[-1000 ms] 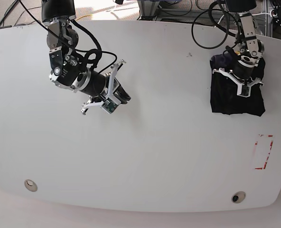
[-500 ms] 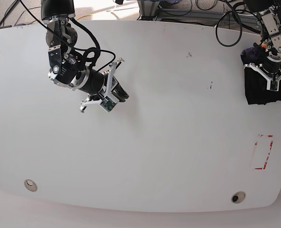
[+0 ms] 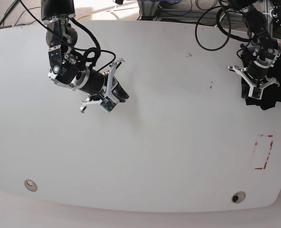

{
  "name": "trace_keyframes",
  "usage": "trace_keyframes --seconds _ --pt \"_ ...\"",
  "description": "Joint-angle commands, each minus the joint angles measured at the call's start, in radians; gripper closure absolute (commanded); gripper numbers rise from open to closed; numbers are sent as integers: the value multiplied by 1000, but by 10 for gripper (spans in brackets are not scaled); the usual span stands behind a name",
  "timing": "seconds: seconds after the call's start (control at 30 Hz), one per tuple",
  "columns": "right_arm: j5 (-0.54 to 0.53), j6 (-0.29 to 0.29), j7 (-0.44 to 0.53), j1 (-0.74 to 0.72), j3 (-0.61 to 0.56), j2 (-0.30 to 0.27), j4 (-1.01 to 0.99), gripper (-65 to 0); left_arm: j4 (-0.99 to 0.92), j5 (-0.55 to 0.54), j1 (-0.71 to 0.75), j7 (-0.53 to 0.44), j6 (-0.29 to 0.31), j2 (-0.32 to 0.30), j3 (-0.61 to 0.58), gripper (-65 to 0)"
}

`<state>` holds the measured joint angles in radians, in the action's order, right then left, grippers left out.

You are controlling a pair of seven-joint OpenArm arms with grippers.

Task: Layout the t-shirt on the table in an organized manner, then fold the t-shirt properly
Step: 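Carry the folded shirt with the left gripper to the table edge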

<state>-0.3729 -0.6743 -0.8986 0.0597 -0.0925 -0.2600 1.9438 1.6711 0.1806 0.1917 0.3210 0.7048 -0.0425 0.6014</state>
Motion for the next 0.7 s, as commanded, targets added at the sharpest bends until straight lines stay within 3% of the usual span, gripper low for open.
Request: trace_keyframes --seconds 0.0,0.17,0.37,0.5,0.67 --pt "-16 -2 22 -13 6 -5 22 -57 56 -11 25 -6 -7 25 5 0" --pt "-16 -2 22 -14 6 -5 22 -57 71 -11 93 -3 -7 63 1 0" --pt "-16 -2 22 -14 6 -5 24 -57 62 -13 150 -3 -7 66 4 0" --pt "-16 -2 22 -14 24 -3 24 -57 28 -13 165 -3 -7 57 7 0" --pt "-18 -2 22 -14 43 0 24 -57 -18 -14 168 -3 -7 2 50 0"
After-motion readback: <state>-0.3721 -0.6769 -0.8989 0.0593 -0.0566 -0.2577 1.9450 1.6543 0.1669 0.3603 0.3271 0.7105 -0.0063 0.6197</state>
